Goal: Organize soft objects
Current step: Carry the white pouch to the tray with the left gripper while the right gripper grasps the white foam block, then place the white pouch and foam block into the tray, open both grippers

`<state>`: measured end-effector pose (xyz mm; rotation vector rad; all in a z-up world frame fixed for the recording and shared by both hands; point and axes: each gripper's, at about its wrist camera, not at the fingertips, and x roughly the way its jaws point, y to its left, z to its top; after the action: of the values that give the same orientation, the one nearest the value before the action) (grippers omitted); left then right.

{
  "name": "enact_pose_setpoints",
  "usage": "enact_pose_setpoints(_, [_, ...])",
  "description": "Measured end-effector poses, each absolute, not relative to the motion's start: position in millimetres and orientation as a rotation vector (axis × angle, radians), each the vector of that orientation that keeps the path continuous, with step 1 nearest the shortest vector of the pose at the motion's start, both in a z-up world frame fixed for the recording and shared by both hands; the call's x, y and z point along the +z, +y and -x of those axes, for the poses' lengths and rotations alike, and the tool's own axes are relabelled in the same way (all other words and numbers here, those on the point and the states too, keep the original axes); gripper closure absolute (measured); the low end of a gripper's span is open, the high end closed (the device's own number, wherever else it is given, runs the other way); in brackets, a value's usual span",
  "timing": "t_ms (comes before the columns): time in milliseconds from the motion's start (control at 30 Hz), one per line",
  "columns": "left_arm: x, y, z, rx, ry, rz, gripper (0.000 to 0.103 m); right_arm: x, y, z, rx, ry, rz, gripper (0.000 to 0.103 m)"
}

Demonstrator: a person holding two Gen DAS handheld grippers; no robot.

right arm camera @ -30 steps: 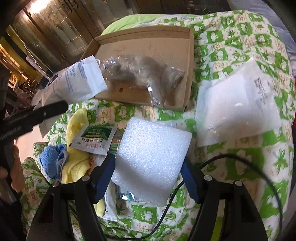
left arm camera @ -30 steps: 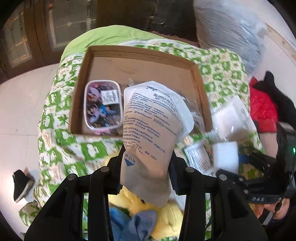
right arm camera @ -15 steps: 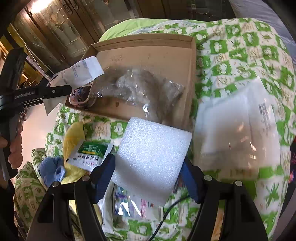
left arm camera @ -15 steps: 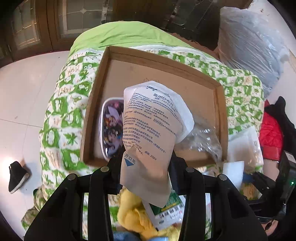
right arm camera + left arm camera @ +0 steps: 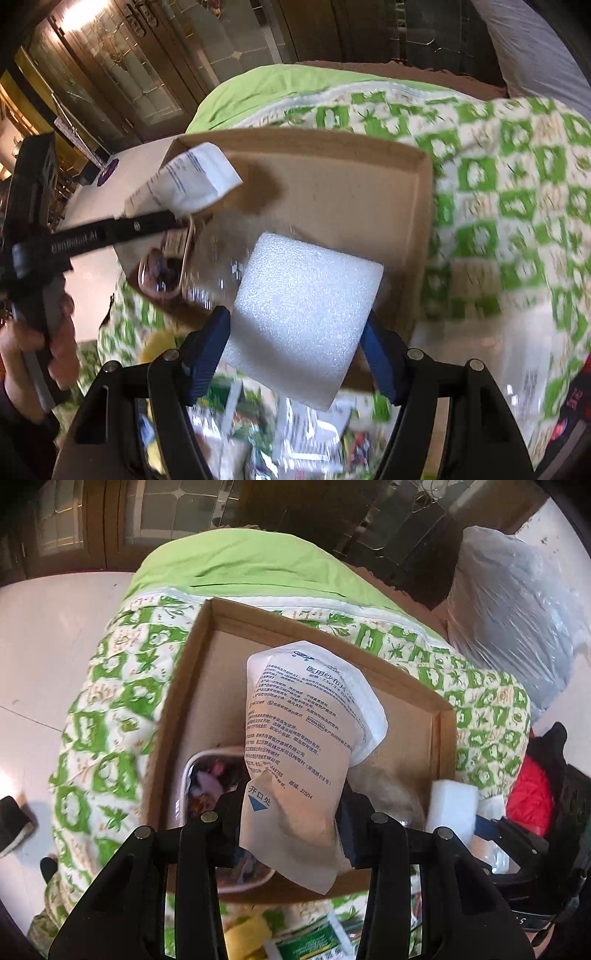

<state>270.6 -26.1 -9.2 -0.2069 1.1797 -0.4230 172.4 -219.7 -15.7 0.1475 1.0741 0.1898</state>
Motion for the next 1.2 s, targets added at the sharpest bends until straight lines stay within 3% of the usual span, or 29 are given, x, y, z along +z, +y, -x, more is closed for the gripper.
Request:
enact_pose_setpoints(467, [-15.6, -17.2, -290.4, -0.341, 1.159, 0.138, 0.063, -42.6, -209.8, -226.7, 0.144, 1.125, -0.096, 0.033])
enact_pose_setpoints(667, [-13.5, -26.5, -285.7, -0.368, 1.145, 0.137, 0.044, -47.4, -206.5, -230.4, 0.136, 1.102, -0.091, 0.030])
enact_pose_setpoints(767, [-13.1, -27.7, -285.4, -0.360, 1.146, 0.148, 0.038, -47.9, -207.1, -230.3, 0.126, 1.098, -0.095, 0.020])
enact_pose_setpoints(967, [-9.1, -29.4, -283.2, -0.348, 1.150, 0.145, 0.027, -40.6, -220.4, -217.2, 0.116, 1.057, -0.130, 0.019])
enact_pose_setpoints(1200, [-1.4, -32.5, -277.3, -0.346, 1.142, 0.109, 0.026, -33.2, -224.7, -198.8, 0.130, 1.015, -0.127, 0.013])
